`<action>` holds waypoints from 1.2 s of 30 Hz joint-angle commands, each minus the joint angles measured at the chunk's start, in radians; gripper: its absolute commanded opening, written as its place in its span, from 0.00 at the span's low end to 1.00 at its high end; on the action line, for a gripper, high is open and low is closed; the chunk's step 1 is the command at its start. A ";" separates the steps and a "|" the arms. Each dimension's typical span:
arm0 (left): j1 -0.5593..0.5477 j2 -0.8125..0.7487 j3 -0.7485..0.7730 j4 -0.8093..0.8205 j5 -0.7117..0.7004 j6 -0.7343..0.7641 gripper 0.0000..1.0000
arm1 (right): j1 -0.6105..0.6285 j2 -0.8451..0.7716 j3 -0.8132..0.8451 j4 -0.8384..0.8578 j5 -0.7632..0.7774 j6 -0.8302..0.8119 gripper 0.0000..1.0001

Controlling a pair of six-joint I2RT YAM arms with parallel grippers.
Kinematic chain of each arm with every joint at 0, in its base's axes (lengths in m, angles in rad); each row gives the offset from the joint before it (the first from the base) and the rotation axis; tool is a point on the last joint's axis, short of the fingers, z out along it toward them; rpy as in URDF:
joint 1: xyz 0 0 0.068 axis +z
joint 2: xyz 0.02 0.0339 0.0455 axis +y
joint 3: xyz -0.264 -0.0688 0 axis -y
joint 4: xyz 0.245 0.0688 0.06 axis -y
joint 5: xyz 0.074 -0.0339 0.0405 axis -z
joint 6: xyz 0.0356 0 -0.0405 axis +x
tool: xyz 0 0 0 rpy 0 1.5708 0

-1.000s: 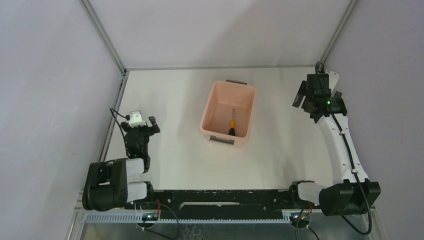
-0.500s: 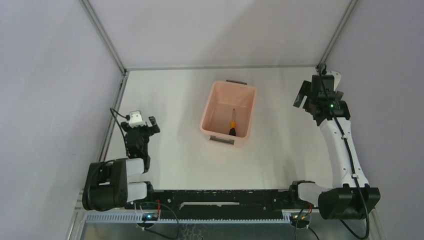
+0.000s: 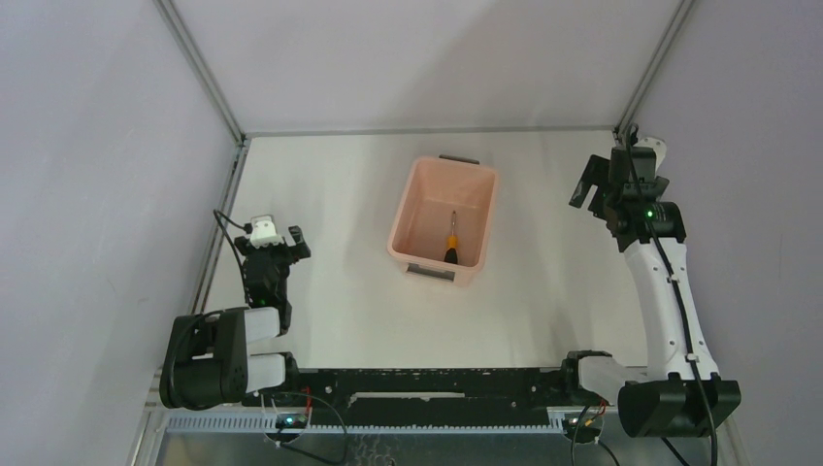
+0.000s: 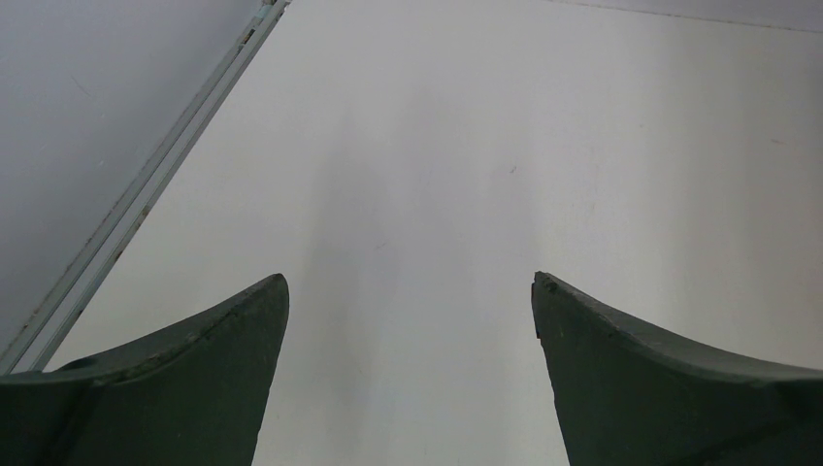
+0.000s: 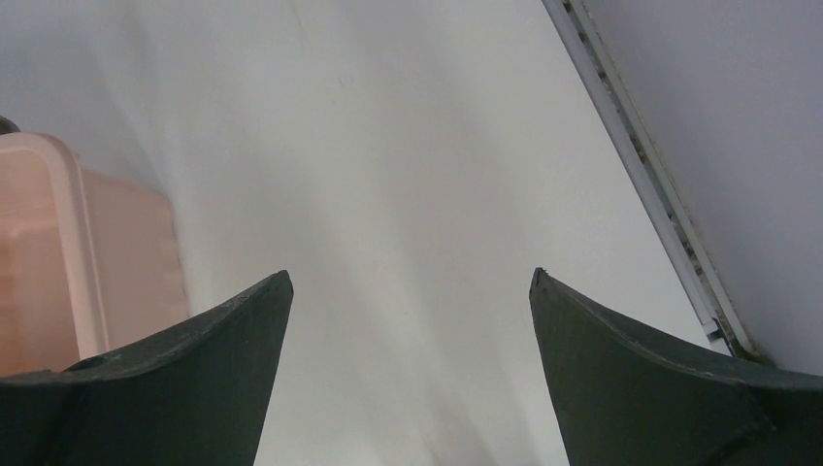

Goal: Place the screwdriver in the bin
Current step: Reset both arms

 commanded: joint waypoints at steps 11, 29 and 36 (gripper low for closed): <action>-0.006 -0.011 0.045 0.035 -0.010 0.017 1.00 | -0.007 -0.020 0.005 0.043 -0.060 0.011 1.00; -0.007 -0.012 0.045 0.035 -0.009 0.017 1.00 | -0.007 -0.046 0.005 0.050 -0.062 0.030 1.00; -0.006 -0.011 0.044 0.035 -0.010 0.017 1.00 | -0.007 -0.066 0.005 0.054 -0.065 0.019 1.00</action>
